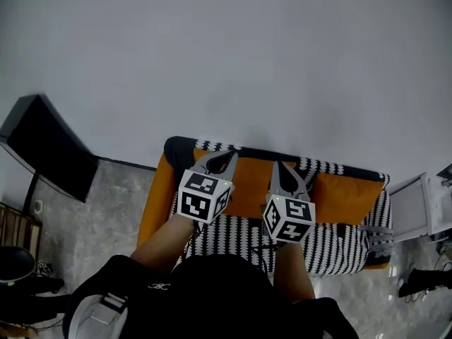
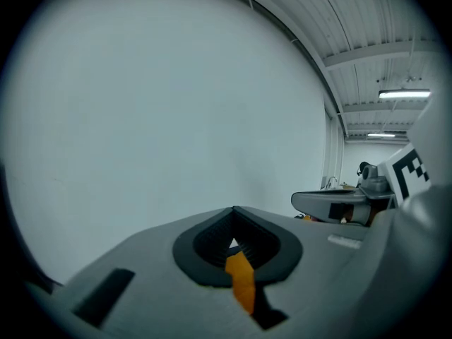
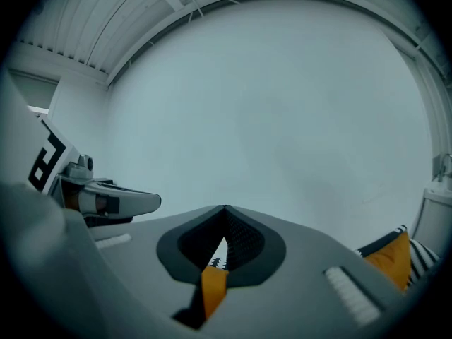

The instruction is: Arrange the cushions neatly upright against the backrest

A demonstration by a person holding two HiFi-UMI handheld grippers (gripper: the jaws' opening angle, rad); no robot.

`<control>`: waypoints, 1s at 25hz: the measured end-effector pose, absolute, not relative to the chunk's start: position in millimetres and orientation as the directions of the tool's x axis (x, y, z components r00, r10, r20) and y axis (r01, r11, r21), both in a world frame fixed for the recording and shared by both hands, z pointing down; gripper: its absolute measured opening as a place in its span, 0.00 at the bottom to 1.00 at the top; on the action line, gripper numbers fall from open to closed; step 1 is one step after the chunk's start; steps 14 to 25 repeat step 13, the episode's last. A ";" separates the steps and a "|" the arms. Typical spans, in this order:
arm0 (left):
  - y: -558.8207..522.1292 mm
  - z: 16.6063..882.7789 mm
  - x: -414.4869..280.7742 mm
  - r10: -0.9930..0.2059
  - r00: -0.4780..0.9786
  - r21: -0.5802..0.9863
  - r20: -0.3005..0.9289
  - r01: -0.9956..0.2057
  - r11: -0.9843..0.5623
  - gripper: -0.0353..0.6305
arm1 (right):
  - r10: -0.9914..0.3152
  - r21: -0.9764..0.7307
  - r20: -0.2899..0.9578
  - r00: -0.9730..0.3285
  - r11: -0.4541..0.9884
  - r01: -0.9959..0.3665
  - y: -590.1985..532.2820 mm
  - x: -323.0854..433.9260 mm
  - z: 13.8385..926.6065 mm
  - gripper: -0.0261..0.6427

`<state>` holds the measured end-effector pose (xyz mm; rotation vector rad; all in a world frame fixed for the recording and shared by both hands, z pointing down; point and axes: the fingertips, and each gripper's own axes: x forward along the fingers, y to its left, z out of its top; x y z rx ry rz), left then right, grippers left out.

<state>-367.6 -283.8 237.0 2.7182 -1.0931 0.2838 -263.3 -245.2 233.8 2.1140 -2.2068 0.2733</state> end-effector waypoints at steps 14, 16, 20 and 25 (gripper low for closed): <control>-274.3 234.4 -359.7 -0.631 0.733 0.116 0.253 -0.670 -0.733 0.07 | -0.984 -0.073 0.171 -0.055 0.043 -0.996 -237.6 -266.3 233.9 0.05; -274.3 234.4 -359.7 -0.631 0.733 0.116 0.253 -0.670 -0.733 0.07 | -0.984 -0.073 0.171 -0.055 0.043 -0.996 -237.6 -266.3 233.9 0.05; -274.3 234.4 -359.7 -0.631 0.733 0.116 0.253 -0.670 -0.733 0.07 | -0.984 -0.073 0.171 -0.055 0.043 -0.996 -237.6 -266.3 233.9 0.05; -274.3 234.4 -359.7 -0.631 0.733 0.116 0.253 -0.670 -0.733 0.07 | -0.984 -0.073 0.171 -0.055 0.043 -0.996 -237.6 -266.3 233.9 0.05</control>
